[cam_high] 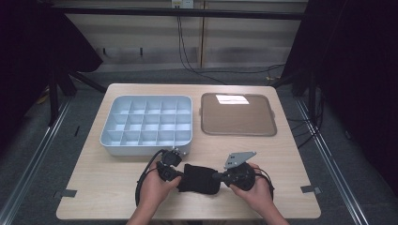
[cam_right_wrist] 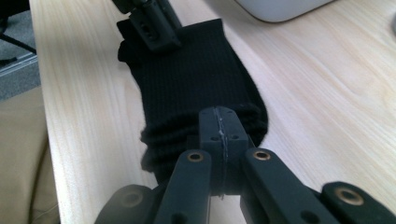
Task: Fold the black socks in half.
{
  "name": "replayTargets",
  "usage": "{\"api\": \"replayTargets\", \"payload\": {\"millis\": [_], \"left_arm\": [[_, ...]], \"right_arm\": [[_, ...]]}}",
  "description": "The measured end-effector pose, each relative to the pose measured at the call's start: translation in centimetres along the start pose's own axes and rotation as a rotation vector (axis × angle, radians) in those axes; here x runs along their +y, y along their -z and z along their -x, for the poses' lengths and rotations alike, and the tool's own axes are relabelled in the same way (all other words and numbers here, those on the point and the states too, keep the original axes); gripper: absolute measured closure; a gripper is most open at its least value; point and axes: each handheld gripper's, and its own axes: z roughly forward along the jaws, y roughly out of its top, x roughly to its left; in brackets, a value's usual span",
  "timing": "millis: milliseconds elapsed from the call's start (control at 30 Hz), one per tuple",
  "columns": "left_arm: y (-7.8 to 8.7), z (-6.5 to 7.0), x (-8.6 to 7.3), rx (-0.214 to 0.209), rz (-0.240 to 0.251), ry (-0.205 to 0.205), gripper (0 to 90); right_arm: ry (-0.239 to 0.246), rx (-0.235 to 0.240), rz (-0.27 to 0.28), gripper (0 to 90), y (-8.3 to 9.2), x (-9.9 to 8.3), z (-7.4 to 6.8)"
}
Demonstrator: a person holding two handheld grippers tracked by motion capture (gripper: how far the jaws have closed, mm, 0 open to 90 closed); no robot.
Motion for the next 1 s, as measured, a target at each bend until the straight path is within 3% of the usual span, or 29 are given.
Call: {"api": "replayTargets", "payload": {"millis": [300, 667, 867, 1000], "left_arm": [[0.4, 0.2, 0.4, 0.001, -0.016, -0.008, 81.3], [0.7, 0.3, 0.5, -0.002, -0.012, -0.012, 81.3], [0.8, 0.3, 0.5, -0.007, -0.011, -0.011, 81.4], [0.9, 0.3, 0.6, 0.0, -0.013, -0.011, 81.4]], "right_arm": [[0.005, 0.024, -0.019, 90.0, -0.7, 0.0, -0.3], [0.014, 0.02, -0.056, 90.0, -1.1, -0.3, -0.2], [0.01, 0.013, 0.001, 90.0, -0.3, 0.5, -0.4], [0.023, 0.014, -0.029, 90.0, -0.9, 0.5, -0.4]]}}
